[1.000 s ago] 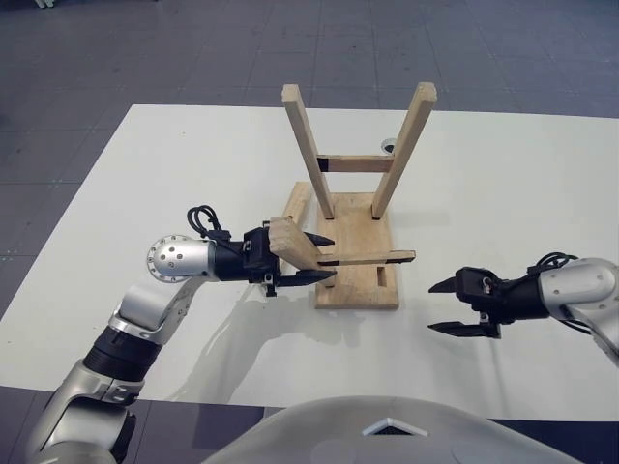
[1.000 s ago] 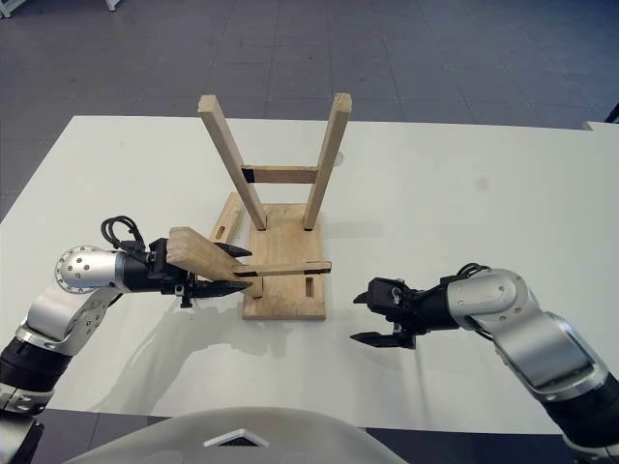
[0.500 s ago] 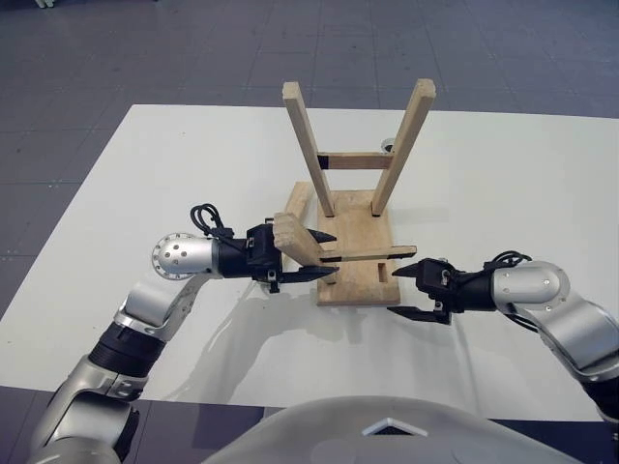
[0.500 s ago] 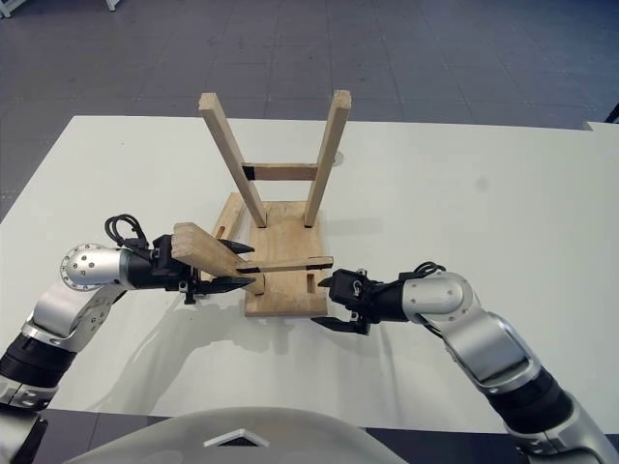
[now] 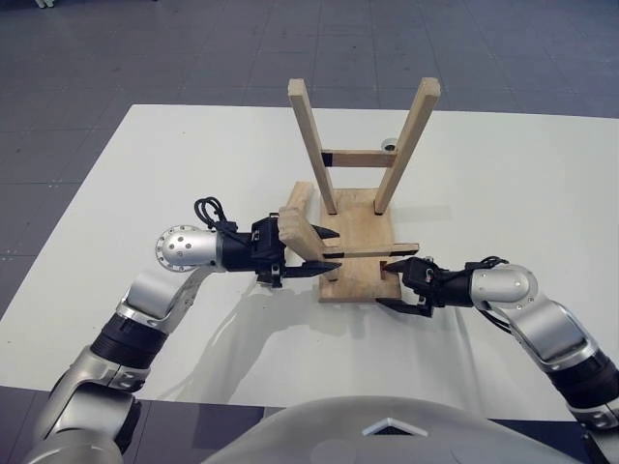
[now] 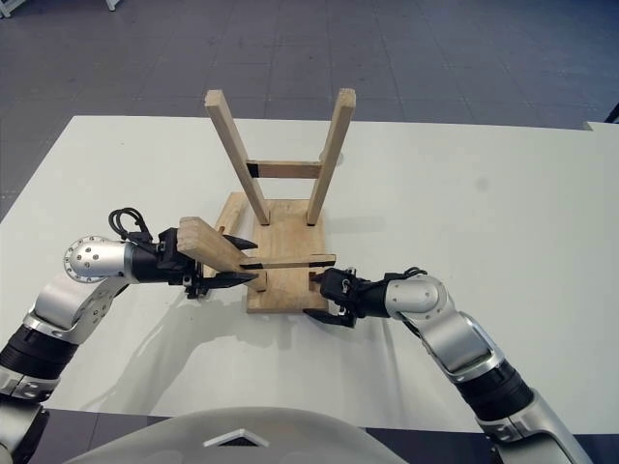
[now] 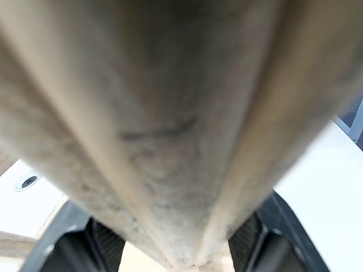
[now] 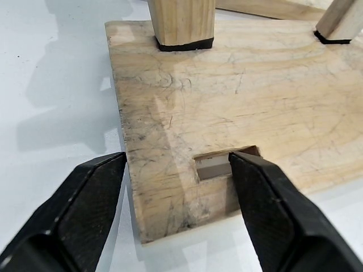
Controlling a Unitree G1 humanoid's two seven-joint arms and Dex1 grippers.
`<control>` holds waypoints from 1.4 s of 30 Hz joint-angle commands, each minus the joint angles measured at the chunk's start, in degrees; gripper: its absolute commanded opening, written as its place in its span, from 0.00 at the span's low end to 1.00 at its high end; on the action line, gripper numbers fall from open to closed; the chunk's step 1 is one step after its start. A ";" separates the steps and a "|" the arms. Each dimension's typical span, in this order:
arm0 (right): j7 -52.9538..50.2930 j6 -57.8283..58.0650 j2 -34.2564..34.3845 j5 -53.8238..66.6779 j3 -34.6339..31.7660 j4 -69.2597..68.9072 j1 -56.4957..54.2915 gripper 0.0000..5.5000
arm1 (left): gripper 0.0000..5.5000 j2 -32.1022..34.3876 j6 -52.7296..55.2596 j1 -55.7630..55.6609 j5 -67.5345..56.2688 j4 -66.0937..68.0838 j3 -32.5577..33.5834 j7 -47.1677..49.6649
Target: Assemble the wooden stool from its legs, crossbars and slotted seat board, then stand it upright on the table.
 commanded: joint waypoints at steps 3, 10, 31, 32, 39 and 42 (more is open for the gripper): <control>-0.07 0.80 -0.11 -1.89 0.13 1.26 -0.67 0.60 | 0.44 0.83 6.51 1.07 10.29 5.07 -2.47 2.12; 0.04 0.82 -0.07 -2.24 0.03 0.97 -0.34 0.60 | 0.65 -1.83 7.98 1.07 12.85 5.14 0.07 1.52; -2.35 2.06 0.01 -1.98 -2.07 -1.57 3.45 0.60 | 0.87 -8.07 50.94 8.79 21.03 -17.90 11.93 33.02; -2.52 2.20 0.06 -1.95 -2.22 -1.74 3.70 0.60 | 0.87 -8.96 55.42 8.65 22.68 -19.52 10.55 35.75; -3.23 3.07 0.69 -1.87 -2.79 -2.83 4.94 0.60 | 0.87 -17.29 73.46 6.29 25.11 -20.42 12.12 45.94; -3.47 3.26 0.91 -1.92 -2.89 -3.17 5.23 0.60 | 0.87 -21.30 79.59 6.94 23.54 -19.51 14.65 47.04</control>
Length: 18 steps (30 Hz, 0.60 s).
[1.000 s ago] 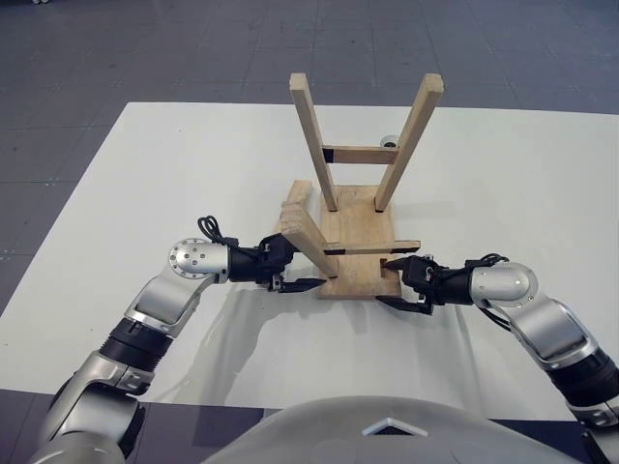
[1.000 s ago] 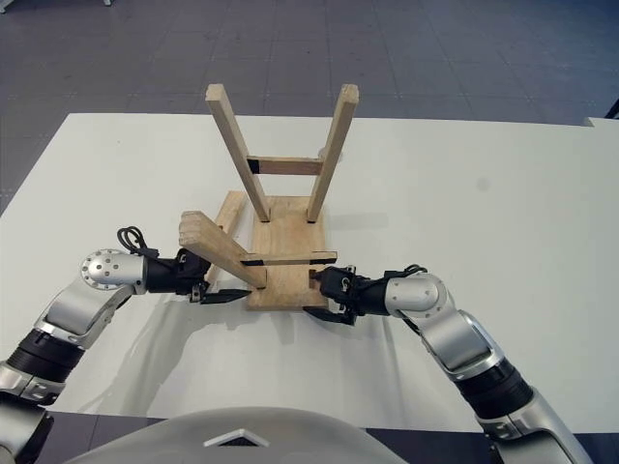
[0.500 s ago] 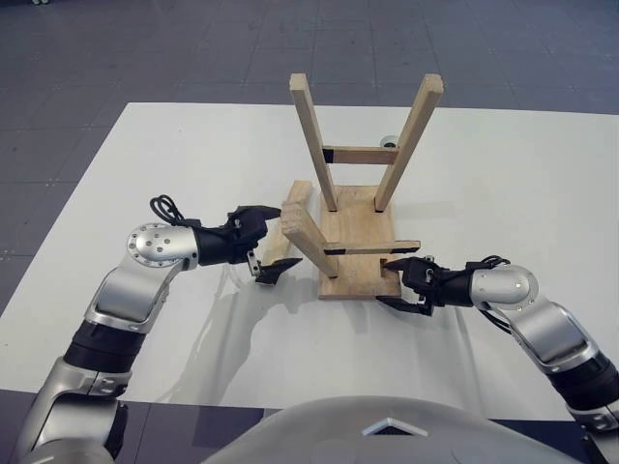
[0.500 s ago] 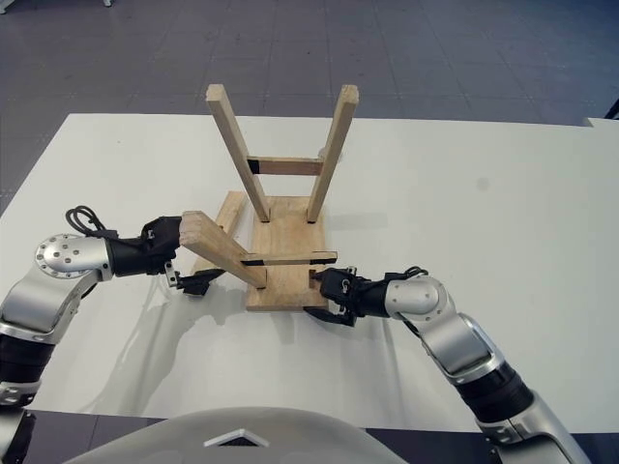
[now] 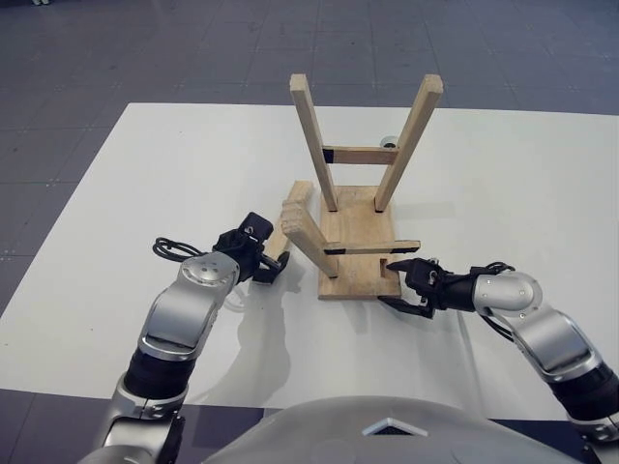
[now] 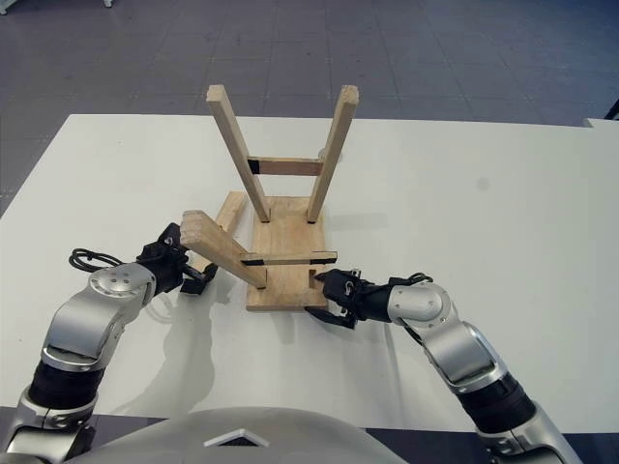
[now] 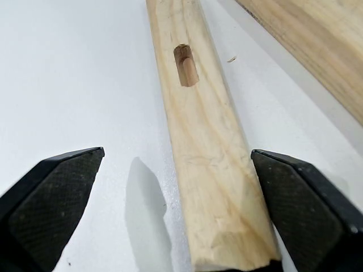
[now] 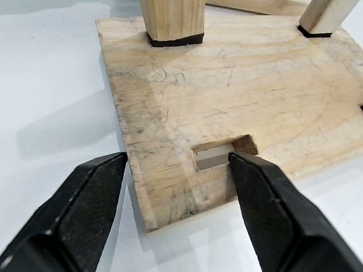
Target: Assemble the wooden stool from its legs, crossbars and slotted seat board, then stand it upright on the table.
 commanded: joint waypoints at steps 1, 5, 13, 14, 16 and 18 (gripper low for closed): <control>-0.43 1.99 -0.24 -0.35 -0.37 0.07 1.13 0.60 | 0.84 -4.17 7.64 0.58 -1.84 1.20 2.57 1.21; -0.61 2.57 -0.64 0.07 -1.20 -0.72 1.79 0.60 | 0.71 -5.83 10.72 3.27 -3.58 0.37 2.66 1.04; -0.18 4.50 -2.33 1.50 -5.37 -0.82 2.50 0.60 | 0.48 -4.66 3.05 8.29 -2.18 2.15 1.24 2.78; -0.15 4.56 -2.39 1.56 -5.42 -0.95 2.79 0.60 | 0.45 -4.92 1.53 8.72 -2.08 2.55 1.78 3.03; 0.32 4.44 -2.90 1.67 -5.75 -0.37 2.93 0.60 | 0.39 -5.36 -0.38 9.05 -1.54 3.46 3.18 3.93; 1.19 4.36 -4.36 1.93 -7.40 1.40 2.80 0.60 | 0.38 -5.95 -1.87 9.04 -1.35 4.60 5.36 4.98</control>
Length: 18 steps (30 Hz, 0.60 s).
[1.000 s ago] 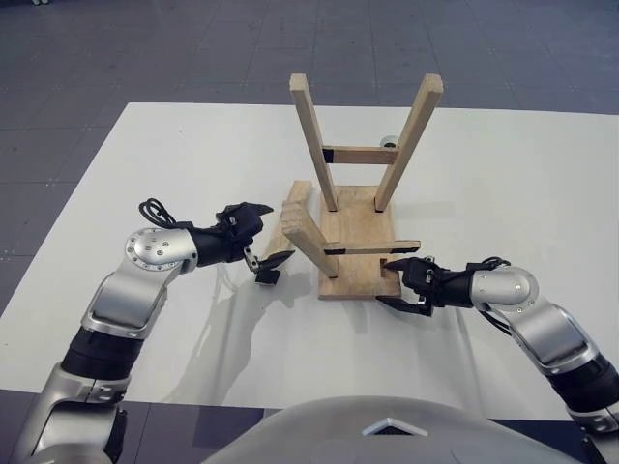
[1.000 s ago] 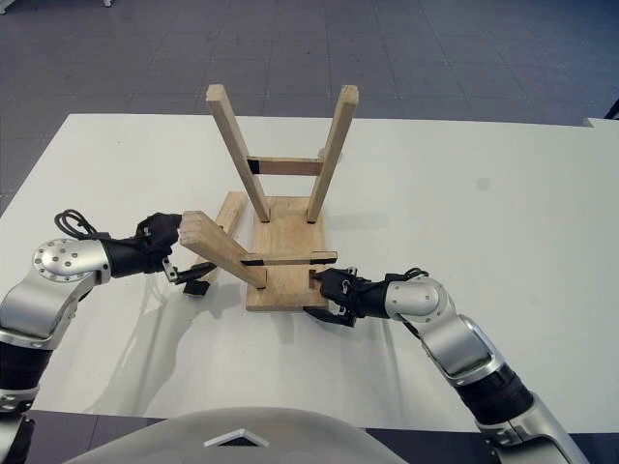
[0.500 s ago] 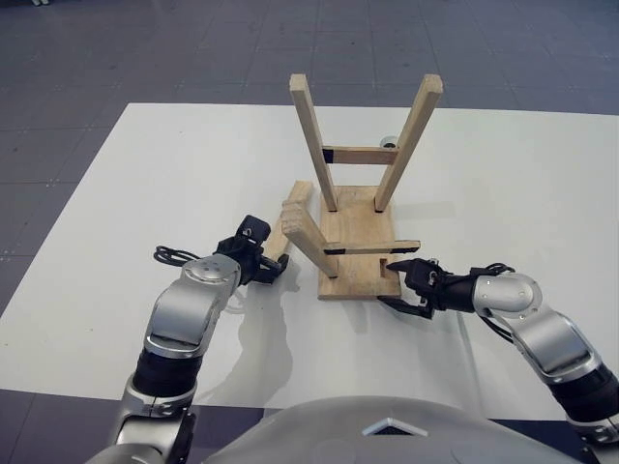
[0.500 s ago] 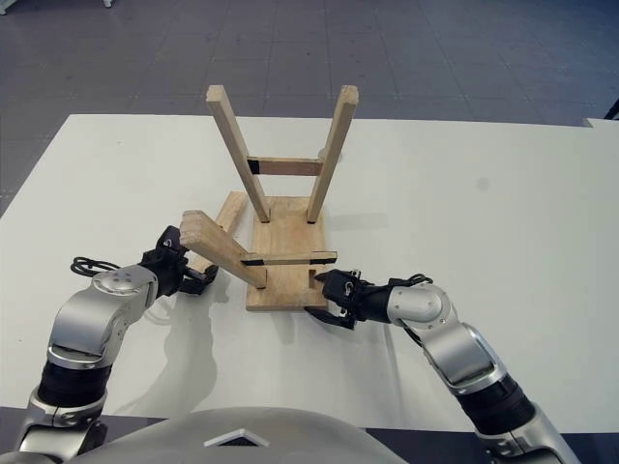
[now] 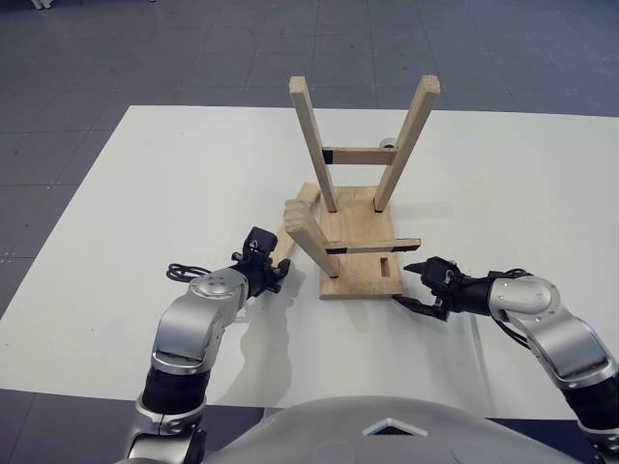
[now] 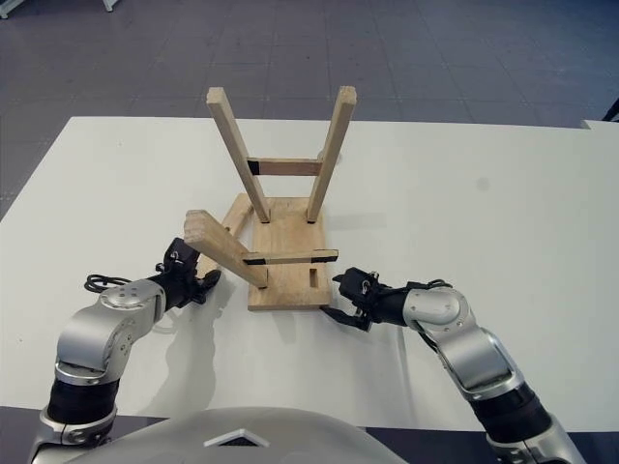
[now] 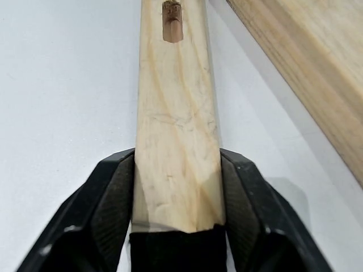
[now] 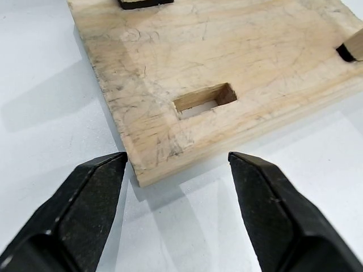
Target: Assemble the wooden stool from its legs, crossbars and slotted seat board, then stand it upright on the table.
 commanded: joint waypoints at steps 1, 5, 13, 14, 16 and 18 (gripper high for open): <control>1.13 0.01 -3.37 0.28 -4.32 4.22 -0.98 0.60 | 0.38 -0.77 -0.21 2.60 1.68 5.60 4.03 3.14; 0.10 -2.86 -6.14 0.29 -12.48 16.74 -8.16 0.60 | 0.38 -2.50 -3.12 0.37 0.83 6.81 11.90 5.63; 4.70 11.74 -5.65 22.12 -31.35 29.62 -34.64 0.60 | 0.38 13.98 -6.77 -25.44 -12.18 9.11 32.42 -6.73; 6.69 16.47 -5.04 28.05 -33.17 29.12 -37.79 0.60 | 0.38 16.02 -6.32 -28.71 -15.09 9.49 33.20 -9.54; 9.51 26.69 -2.29 41.27 -36.52 29.77 -46.42 0.60 | 0.38 17.55 -4.11 -36.30 -25.27 8.41 33.67 -17.35; 9.43 32.72 1.07 48.78 -37.02 30.91 -53.21 0.60 | 0.38 17.58 -3.25 -41.07 -33.44 7.79 32.32 -23.98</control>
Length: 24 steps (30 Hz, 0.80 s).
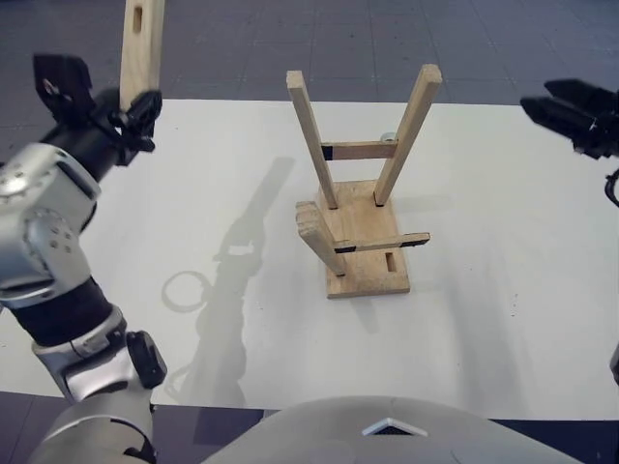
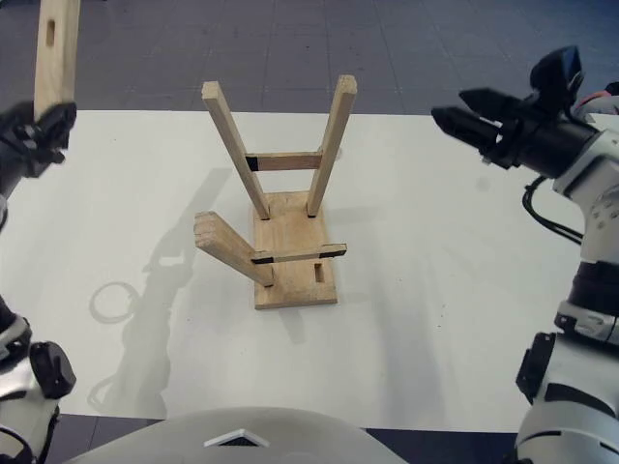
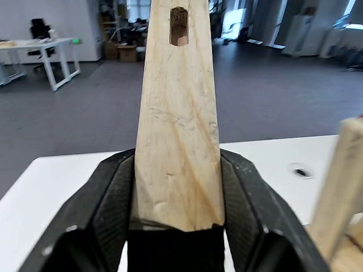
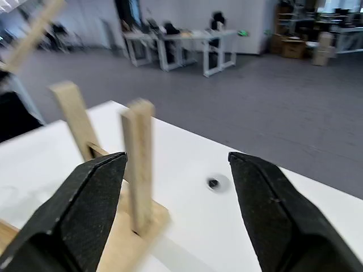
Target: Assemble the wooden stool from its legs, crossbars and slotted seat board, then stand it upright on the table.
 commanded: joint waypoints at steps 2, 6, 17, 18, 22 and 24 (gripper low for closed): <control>1.82 14.60 8.43 17.62 -0.72 2.92 -17.72 0.66 | 0.38 0.83 2.38 -12.58 -19.12 -0.77 -4.37 -16.58; 1.92 15.90 13.31 19.65 1.77 6.13 -23.16 0.79 | 0.38 -1.34 0.22 -16.36 -22.54 0.53 -12.24 -21.28; 3.73 11.24 17.14 15.38 7.39 5.57 -23.97 1.00 | 0.38 -5.19 -3.65 -16.34 -23.52 2.89 -19.61 -21.25; 3.13 11.50 17.82 15.57 7.70 5.03 -24.04 0.95 | 0.38 -5.40 -3.36 -16.34 -24.11 2.89 -19.86 -21.44; 1.17 12.68 19.40 16.67 7.87 3.31 -24.01 0.83 | 0.38 -5.38 -3.21 -15.60 -25.19 2.55 -20.59 -21.48; 0.68 13.46 19.75 17.36 7.74 2.85 -24.01 0.76 | 0.38 -5.20 -3.10 -14.87 -25.68 2.26 -20.86 -21.51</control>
